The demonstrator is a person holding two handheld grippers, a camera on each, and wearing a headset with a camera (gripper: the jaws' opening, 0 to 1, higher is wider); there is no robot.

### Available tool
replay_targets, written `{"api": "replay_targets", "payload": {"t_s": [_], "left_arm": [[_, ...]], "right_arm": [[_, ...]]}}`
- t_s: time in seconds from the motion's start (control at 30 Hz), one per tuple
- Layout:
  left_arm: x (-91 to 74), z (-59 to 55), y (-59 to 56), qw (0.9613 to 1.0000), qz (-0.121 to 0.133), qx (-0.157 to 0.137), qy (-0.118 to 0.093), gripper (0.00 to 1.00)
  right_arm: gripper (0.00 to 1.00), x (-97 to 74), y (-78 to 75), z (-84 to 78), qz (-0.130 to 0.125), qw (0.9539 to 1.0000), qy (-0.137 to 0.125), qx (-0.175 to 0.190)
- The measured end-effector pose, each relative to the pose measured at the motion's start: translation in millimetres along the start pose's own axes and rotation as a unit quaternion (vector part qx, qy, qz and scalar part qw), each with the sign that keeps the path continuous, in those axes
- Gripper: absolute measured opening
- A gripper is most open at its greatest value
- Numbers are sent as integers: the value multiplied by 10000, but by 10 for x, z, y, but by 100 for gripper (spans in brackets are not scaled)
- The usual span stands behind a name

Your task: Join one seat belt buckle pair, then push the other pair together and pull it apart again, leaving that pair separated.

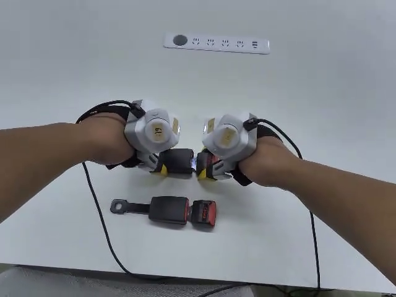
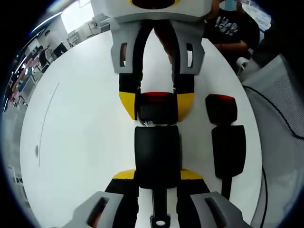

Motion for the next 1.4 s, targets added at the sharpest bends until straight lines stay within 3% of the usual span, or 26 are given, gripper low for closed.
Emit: {"api": "replay_targets", "payload": {"t_s": [0.43,0.6,0.9,1.4], "left_arm": [[15,-12,13,10000,2,-29,3,30],[19,-22,16,9999,13,1,117,30],[5,3,-11,9999,2,22,142,30],[3,21,-21,9998,-27,28,179,30]], "right_arm": [[33,-19,14,-13,-51,10000,-35,26],[33,-76,38,-115,-47,9999,-56,122],[33,-151,82,-253,-63,9998,-97,147],[34,-481,138,-769,-108,9995,-25,300]]}}
Point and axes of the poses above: the centre of the closed fingertips' face, and the gripper's own axes: x roughly forward along the fingers, y roughly to its left, z roughly out of its top, the point moved 3 cm from there along -x, roughly backward along the fingers, and after that the axes turned 11 degrees about z, right-handed, at the moved point
